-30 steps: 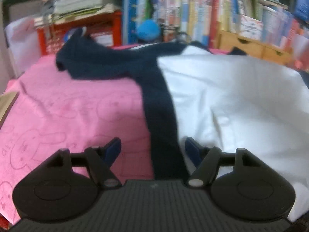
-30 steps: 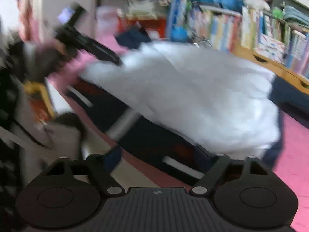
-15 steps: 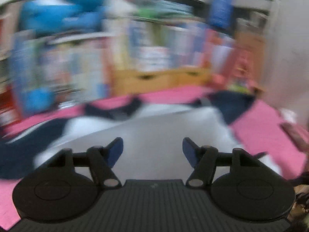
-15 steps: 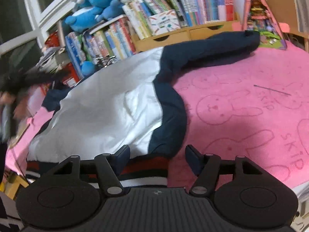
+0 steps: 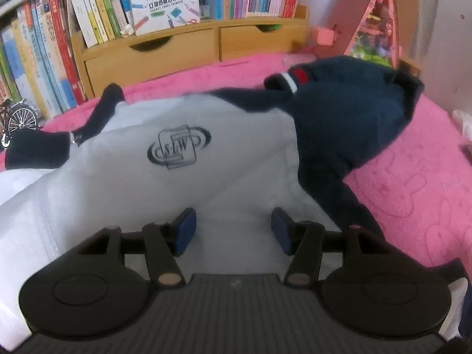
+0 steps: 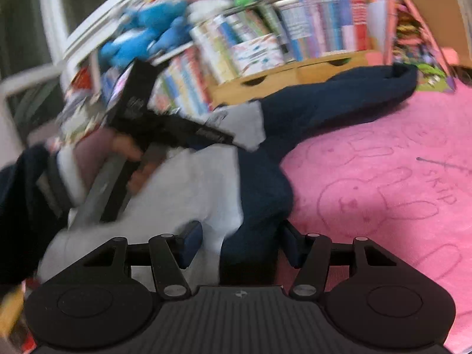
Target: Fold clothes
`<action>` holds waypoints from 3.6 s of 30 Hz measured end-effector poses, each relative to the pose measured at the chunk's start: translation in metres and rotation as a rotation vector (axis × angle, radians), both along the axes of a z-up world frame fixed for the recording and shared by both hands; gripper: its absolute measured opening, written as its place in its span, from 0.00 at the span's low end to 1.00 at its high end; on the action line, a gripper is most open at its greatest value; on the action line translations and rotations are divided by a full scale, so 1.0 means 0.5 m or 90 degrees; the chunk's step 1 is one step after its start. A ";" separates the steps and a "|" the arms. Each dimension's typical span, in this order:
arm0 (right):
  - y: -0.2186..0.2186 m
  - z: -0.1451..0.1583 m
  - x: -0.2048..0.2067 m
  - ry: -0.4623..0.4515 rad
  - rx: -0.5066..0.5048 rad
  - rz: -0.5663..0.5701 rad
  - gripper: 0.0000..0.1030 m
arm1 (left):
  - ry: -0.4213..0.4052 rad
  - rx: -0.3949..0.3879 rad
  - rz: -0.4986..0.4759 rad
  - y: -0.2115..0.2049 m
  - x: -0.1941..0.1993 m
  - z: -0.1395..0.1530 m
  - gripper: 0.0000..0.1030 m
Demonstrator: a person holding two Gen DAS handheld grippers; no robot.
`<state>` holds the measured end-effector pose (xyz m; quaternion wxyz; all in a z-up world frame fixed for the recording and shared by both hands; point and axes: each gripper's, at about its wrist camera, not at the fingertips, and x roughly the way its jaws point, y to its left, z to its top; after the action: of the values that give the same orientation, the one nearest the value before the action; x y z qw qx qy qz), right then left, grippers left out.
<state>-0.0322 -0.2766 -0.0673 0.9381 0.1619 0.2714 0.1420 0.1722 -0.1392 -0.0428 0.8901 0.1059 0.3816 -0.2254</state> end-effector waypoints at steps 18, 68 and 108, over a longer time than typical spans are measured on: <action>-0.046 0.001 -0.085 0.168 0.133 0.154 0.12 | -0.003 0.000 -0.011 -0.008 0.029 -0.003 0.59; 0.299 0.013 -0.071 -0.105 -0.270 0.091 0.55 | -0.068 -0.122 0.299 0.448 -0.535 0.027 0.74; 0.229 0.020 -0.135 -0.127 -0.279 0.077 0.65 | -0.148 0.030 0.277 0.394 -0.408 0.025 0.41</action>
<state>-0.0995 -0.1621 -0.0573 0.9627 -0.0770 0.2109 0.1513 -0.0321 0.0576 -0.0304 0.9531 0.0669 0.2952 -0.0058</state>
